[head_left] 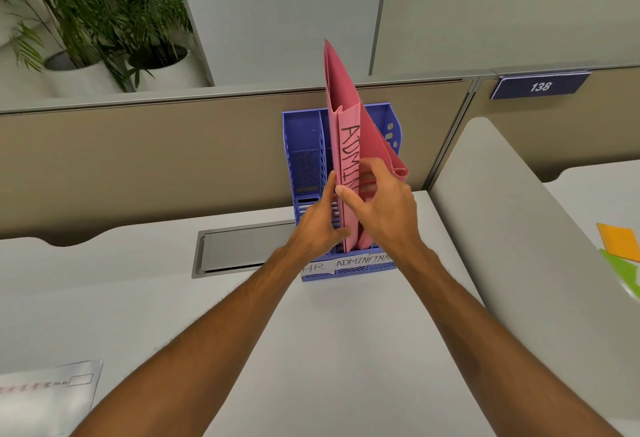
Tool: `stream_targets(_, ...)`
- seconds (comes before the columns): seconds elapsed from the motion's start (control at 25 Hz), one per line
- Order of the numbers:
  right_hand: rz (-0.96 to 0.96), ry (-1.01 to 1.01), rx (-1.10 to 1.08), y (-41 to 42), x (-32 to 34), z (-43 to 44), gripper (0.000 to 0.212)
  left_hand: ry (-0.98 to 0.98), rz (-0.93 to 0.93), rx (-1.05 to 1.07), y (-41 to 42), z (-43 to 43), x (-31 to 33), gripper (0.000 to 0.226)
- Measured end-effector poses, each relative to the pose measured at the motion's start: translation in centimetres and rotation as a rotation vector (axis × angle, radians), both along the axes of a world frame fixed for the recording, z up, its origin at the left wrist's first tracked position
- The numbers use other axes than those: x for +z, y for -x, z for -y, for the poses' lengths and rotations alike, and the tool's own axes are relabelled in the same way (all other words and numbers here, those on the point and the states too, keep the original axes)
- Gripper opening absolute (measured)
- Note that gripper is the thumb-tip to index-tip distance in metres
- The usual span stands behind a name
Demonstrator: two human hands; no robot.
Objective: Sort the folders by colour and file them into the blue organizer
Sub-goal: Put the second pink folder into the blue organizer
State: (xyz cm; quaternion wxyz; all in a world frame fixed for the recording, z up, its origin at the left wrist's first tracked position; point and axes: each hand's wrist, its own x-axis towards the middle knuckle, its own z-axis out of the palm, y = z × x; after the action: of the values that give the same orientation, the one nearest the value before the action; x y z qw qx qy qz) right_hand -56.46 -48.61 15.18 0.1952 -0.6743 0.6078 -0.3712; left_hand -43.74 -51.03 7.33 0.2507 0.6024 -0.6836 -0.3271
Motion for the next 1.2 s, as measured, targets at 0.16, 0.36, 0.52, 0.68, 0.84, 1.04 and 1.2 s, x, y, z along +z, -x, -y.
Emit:
stream_targets(0.16, -0.011, -0.012, 0.008, -0.6, 0.3, 0.5, 0.052, 0.017, 0.038, -0.011, 0.0, 0.1, -0.3, 0.093)
stream_targets(0.36, -0.053, 0.037, -0.035, -0.9, 0.0, 0.8, 0.042, 0.079, 0.053, -0.001, -0.1, 0.2, -0.2, 0.098)
stream_targets(0.52, -0.037, 0.070, -0.101, -0.9, -0.3, 0.9, 0.042, 0.081, 0.124, -0.011, -0.2, 0.7, -0.1, 0.111)
stream_targets(0.68, 0.018, 0.053, -0.132, -1.0, -0.6, 0.9, 0.055, 0.086, 0.174, 0.008, 0.0, 1.2, -0.2, 0.119)
stream_targets(0.84, 0.058, 0.029, -0.164, -1.2, -1.1, 0.6, 0.056, 0.072, 0.169, 0.012, -0.2, 1.2, -0.6, 0.120)
stream_targets(1.04, 0.058, 0.016, -0.198, -1.5, -3.3, 0.0, 0.047, -0.064, 0.314, -0.020, -0.7, 0.1, -2.5, 0.085)
stream_targets(1.2, 0.019, -0.014, -0.209, -1.9, -6.0, -0.4, 0.045, -0.095, 0.797, -0.214, -1.6, -2.2, -4.6, 0.036)
